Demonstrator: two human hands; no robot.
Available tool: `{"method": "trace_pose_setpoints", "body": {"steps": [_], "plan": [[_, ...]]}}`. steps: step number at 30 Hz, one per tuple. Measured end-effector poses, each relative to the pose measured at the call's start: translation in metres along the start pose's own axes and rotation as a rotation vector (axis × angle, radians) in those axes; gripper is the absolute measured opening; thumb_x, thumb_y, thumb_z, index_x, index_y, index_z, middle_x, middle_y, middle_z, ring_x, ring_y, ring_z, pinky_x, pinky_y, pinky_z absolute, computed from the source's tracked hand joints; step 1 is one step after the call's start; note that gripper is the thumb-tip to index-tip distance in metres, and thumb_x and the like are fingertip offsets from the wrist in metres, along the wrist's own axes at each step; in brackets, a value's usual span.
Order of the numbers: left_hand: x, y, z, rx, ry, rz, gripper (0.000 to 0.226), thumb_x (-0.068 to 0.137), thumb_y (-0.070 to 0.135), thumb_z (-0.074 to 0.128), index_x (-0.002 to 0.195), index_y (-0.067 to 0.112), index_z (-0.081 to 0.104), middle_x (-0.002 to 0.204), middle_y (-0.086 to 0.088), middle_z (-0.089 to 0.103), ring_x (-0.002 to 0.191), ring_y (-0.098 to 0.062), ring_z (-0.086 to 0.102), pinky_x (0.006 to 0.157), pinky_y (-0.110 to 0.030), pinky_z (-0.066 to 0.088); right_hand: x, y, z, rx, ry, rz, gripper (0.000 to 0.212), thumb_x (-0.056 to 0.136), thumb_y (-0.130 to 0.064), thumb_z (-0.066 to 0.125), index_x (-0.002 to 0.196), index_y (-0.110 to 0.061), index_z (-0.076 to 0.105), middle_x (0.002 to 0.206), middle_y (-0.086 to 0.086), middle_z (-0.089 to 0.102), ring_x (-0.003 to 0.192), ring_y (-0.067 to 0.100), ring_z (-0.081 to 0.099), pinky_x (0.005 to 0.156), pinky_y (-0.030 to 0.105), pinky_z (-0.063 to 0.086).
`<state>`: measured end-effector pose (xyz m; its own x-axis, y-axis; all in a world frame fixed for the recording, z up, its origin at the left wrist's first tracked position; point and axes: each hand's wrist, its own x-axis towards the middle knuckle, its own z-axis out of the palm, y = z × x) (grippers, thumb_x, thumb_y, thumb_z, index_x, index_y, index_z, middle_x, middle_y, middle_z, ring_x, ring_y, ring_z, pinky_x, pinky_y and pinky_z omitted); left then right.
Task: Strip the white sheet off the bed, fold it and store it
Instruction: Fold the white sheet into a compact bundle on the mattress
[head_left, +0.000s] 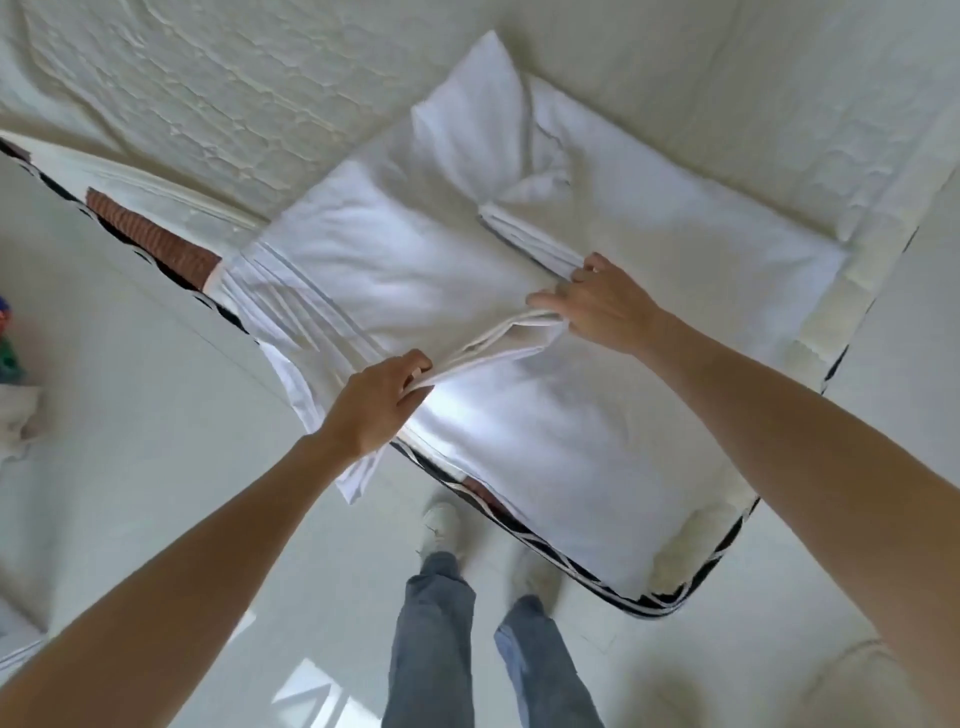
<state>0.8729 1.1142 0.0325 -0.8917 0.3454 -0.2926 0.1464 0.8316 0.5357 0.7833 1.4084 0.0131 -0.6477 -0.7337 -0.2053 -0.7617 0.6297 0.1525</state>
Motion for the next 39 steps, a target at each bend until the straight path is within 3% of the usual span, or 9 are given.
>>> {"method": "trace_pose_setpoints", "body": {"steps": [6,11,14,21,26,30,35,37,39], "plan": [[-0.023,0.041,0.029,0.014,-0.001,-0.023,0.010,0.091,0.028,0.056,0.092,0.018,0.054,0.073,0.011,0.050,0.062,-0.017,0.053,0.057,-0.027,0.037,-0.053,0.004,0.011,0.012,0.136,0.096,0.013,0.066,-0.005,0.066,0.066,-0.018,0.063,0.074,0.004,0.057,0.073,0.027,0.053,0.066,0.033,0.033],[-0.021,0.052,0.047,-0.015,0.062,-0.099,0.013,0.089,0.028,0.060,0.090,0.015,0.059,0.084,0.007,0.051,0.066,-0.016,0.052,0.060,-0.027,0.038,-0.062,0.004,0.015,0.568,0.237,0.277,0.018,0.083,0.001,0.057,0.099,-0.003,0.065,0.117,0.007,0.063,0.074,0.030,0.065,0.064,0.033,0.048],[-0.019,0.063,0.058,-0.005,0.076,-0.163,0.013,0.088,0.032,0.060,0.088,0.019,0.062,0.080,0.007,0.055,0.069,-0.017,0.056,0.061,-0.029,0.043,-0.067,0.015,0.018,0.725,0.218,0.285,0.024,0.088,0.001,0.054,0.110,-0.001,0.062,0.105,0.014,0.068,0.077,0.034,0.067,0.069,0.032,0.047],[-0.024,0.137,0.097,-0.123,0.230,-0.258,0.004,0.085,0.022,0.066,0.085,0.018,0.066,0.076,0.003,0.057,0.066,-0.015,0.053,0.060,-0.024,0.038,-0.115,0.070,0.026,0.447,0.330,-0.020,0.056,0.072,0.012,0.065,0.121,-0.015,0.062,0.104,0.007,0.069,0.077,0.027,0.068,0.052,0.034,0.054],[-0.042,0.207,0.147,-0.231,0.240,-0.221,0.008,0.079,0.015,0.070,0.076,0.018,0.064,0.067,0.012,0.051,0.058,-0.006,0.050,0.056,-0.011,0.036,-0.194,0.093,0.043,0.346,0.383,-0.086,0.036,0.080,0.002,0.057,0.112,-0.013,0.065,0.093,0.005,0.069,0.074,0.025,0.064,0.050,0.034,0.052],[-0.053,0.240,0.207,-0.172,0.138,-0.269,0.005,0.072,0.022,0.062,0.077,0.021,0.064,0.065,0.018,0.047,0.058,-0.012,0.053,0.056,-0.025,0.044,-0.260,0.086,0.092,0.388,0.284,-0.129,0.032,0.079,-0.001,0.056,0.104,-0.016,0.067,0.095,0.001,0.069,0.075,0.023,0.063,0.056,0.033,0.053],[-0.056,0.250,0.270,-0.099,-0.175,-0.460,0.042,0.084,0.035,0.063,0.124,0.029,0.053,0.119,0.007,0.056,0.104,-0.019,0.060,0.085,-0.034,0.049,-0.294,0.064,0.144,0.505,0.014,-0.006,0.027,0.078,-0.001,0.063,0.098,-0.018,0.068,0.104,-0.003,0.068,0.075,0.023,0.066,0.052,0.028,0.051],[-0.051,0.254,0.273,-0.094,-0.096,-0.483,0.040,0.085,0.044,0.060,0.123,0.030,0.054,0.118,0.008,0.059,0.102,-0.015,0.062,0.085,-0.034,0.051,-0.290,0.067,0.146,0.487,0.083,0.056,0.016,0.085,-0.012,0.052,0.091,-0.017,0.067,0.092,-0.002,0.068,0.070,0.023,0.065,0.051,0.028,0.050],[-0.038,0.258,0.267,-0.107,0.135,-0.467,0.032,0.087,0.040,0.059,0.116,0.026,0.060,0.109,0.006,0.063,0.096,-0.014,0.063,0.080,-0.035,0.053,-0.279,0.075,0.138,0.471,0.213,0.122,0.016,0.085,-0.015,0.051,0.086,-0.015,0.067,0.078,0.001,0.067,0.068,0.024,0.060,0.054,0.031,0.049]]}}
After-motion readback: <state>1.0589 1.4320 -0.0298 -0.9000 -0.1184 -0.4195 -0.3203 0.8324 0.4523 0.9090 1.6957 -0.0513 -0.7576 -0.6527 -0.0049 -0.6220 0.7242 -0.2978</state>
